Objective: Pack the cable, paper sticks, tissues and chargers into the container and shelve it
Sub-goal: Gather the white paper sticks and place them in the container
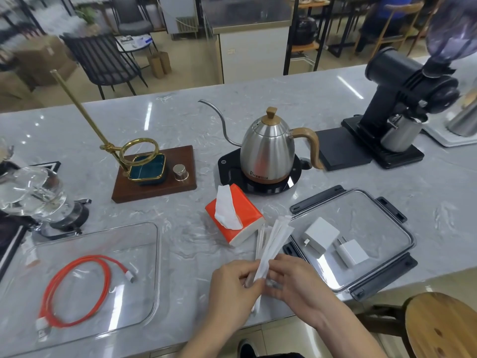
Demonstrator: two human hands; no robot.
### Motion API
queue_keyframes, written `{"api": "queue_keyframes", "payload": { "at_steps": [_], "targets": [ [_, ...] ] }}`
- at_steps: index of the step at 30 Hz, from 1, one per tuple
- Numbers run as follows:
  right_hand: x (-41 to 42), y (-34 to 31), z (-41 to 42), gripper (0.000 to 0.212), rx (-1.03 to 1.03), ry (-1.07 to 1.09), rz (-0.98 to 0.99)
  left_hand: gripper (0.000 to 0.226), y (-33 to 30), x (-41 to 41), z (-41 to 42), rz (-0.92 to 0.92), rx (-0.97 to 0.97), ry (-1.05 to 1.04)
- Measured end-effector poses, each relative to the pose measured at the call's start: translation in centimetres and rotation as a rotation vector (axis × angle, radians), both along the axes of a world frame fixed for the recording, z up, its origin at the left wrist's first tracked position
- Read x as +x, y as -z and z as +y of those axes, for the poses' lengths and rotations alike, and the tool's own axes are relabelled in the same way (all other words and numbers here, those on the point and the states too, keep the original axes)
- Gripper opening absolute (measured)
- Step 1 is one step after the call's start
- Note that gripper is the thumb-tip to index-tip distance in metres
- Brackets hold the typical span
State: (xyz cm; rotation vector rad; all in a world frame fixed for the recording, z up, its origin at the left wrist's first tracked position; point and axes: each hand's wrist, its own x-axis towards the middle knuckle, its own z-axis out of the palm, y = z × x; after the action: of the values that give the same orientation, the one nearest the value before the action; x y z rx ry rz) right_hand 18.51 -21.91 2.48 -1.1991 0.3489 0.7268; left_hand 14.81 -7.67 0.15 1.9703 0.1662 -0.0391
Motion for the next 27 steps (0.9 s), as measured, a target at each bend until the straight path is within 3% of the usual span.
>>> {"api": "queue_keyframes", "payload": {
  "at_steps": [9, 14, 19, 27],
  "targets": [
    [0.2, 0.6, 0.3, 0.021, -0.056, -0.078, -0.068, 0.028, 0.4, -0.4, 0.3, -0.067, 0.044, 0.038],
    [-0.5, 1.1, 1.2, 0.018, -0.236, -0.07, -0.196, 0.038, 0.4, -0.5, 0.1, -0.088, 0.024, 0.01],
    [-0.9, 0.7, 1.3, 0.018, -0.298, -0.057, -0.261, 0.054, 0.8, -0.1, 0.4, -0.031, -0.125, -0.018],
    [-0.6, 0.5, 0.9, 0.019, -0.094, 0.086, -0.126, 0.038, 1.1, 0.5, 0.8, 0.111, -0.413, -0.026]
  ]
}}
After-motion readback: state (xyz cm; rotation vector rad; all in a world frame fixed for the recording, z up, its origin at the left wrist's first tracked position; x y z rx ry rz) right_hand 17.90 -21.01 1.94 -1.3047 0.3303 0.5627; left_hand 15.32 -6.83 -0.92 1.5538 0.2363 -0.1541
